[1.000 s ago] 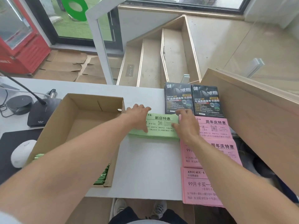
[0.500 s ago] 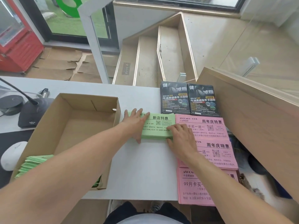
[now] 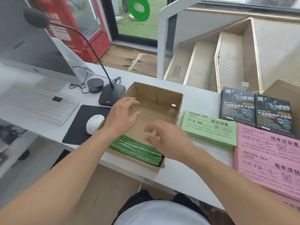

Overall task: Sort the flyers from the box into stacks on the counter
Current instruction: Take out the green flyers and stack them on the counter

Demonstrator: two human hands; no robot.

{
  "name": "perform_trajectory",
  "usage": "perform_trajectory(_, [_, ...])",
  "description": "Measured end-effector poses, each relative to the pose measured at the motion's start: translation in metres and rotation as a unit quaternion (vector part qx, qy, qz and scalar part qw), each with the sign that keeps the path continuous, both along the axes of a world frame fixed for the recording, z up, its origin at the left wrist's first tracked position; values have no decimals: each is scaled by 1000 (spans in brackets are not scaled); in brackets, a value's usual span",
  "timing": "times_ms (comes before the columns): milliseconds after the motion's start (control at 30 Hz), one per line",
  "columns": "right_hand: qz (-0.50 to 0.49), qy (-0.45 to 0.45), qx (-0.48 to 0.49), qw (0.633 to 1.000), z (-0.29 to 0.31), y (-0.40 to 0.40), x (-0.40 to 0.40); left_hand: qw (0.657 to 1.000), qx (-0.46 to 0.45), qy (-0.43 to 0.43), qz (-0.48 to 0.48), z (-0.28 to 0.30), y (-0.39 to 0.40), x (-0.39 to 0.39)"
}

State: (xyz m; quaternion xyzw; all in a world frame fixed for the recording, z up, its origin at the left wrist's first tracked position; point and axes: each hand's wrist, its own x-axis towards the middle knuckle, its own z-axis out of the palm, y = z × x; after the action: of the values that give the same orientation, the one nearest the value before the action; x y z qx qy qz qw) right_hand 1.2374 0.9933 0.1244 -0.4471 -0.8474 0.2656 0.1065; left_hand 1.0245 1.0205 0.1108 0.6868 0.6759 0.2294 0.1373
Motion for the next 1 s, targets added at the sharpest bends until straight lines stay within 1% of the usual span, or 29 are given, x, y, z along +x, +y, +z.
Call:
perform_trajectory(33, [30, -41, -26, 998, -5, -4, -15, 1000, 0, 3, 4, -4, -7, -11])
perform_trajectory(100, [51, -80, -86, 992, -15, -6, -35, 1000, 9, 6, -2, -11, -19, -24])
perform_trajectory(267, [4, -80, -172, 982, -21, 3, -39, 999, 8, -40, -5, -30, -31, -35])
perform_trajectory(400, [-7, -88, -195, 977, -12, 8, -38, 1000, 17, -5, -21, -41, -37, -33])
perform_trajectory(467, [-18, -109, -166, 980, -9, 7, -41, 999, 19, 5, -26, -42, -38, -33])
perform_trajectory(533, [-26, -163, -107, 980, -7, 6, -43, 1000, 15, 7, -27, -43, -38, -34])
perform_trajectory(600, [-38, -229, -54, 971, -8, 2, -44, 999, 16, 14, -31, -43, -38, -34])
perform_trajectory(633, [-51, -236, -40, 970, -10, 0, -44, 999, 19, 16, -33, -43, -38, -34])
perform_trajectory(733, [-102, -182, -1, 978, -11, -5, -41, 998, 43, 3, -44, -40, -39, -36])
perform_trajectory(833, [-135, -116, 54, 983, -4, -9, -29, 990, 114, 7, -81, -34, -43, -41])
perform_trajectory(933, [-132, -39, 164, 977, 7, -20, -14, 970, 222, 5, -99, -10, -42, -40])
perform_trajectory(1000, [-127, 1, 258, 958, 16, -24, -1, 954, 273, -8, -124, 19, -41, -33])
